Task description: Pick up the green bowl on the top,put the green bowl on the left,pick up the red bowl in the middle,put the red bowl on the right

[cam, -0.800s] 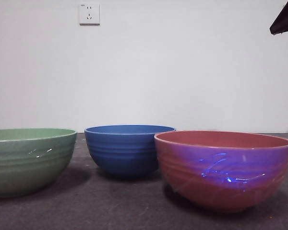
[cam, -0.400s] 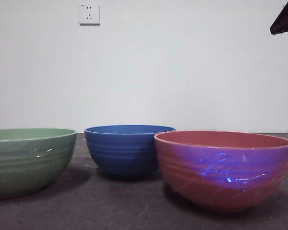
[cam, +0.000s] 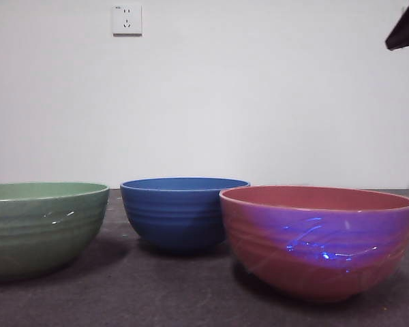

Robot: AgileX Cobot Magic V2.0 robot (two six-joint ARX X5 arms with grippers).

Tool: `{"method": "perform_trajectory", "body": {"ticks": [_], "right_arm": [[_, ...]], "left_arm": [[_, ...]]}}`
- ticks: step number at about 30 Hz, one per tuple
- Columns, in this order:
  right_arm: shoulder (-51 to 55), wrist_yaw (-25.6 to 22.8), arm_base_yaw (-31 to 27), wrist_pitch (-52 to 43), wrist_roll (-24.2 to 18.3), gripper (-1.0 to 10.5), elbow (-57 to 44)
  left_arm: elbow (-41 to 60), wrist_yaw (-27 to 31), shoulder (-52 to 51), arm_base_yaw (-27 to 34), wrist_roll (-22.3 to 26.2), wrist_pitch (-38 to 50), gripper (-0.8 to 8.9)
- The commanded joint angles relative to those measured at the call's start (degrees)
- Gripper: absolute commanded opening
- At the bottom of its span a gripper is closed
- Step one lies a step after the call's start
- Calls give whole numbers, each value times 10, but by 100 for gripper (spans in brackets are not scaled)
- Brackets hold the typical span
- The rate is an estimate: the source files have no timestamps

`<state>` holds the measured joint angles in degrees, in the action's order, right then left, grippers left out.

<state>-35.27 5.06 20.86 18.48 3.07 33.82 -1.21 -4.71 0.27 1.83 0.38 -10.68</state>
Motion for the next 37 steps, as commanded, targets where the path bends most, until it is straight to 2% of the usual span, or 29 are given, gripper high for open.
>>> {"method": "perform_trajectory", "body": {"ticks": [1, 5, 9, 14, 18, 20, 26, 37], "right_arm": [[63, -30, -3, 26, -31, 2, -6], [165, -1, -42, 37, -59, 2, -52], [255, 10, -93, 20, -55, 2, -135], [299, 11, -134, -69, -33, 2, -252], [303, 21, -142, -120, -25, 2, -309], [306, 40, -142, -122, -28, 2, -325], [321, 38, -142, -89, -30, 2, -334], [320, 36, -141, -90, -30, 2, -334]], "left_arm": [[9, 0, -2, 2, -4, 1, -4], [9, 0, -2, 2, -4, 1, -4], [9, 0, -2, 2, -4, 1, -4], [9, 0, -2, 2, -4, 1, -4], [9, 0, -2, 2, -4, 1, -4], [9, 0, -2, 2, -4, 1, -4], [9, 0, -2, 2, -4, 1, -4], [9, 0, -2, 2, -4, 1, -4]]}}
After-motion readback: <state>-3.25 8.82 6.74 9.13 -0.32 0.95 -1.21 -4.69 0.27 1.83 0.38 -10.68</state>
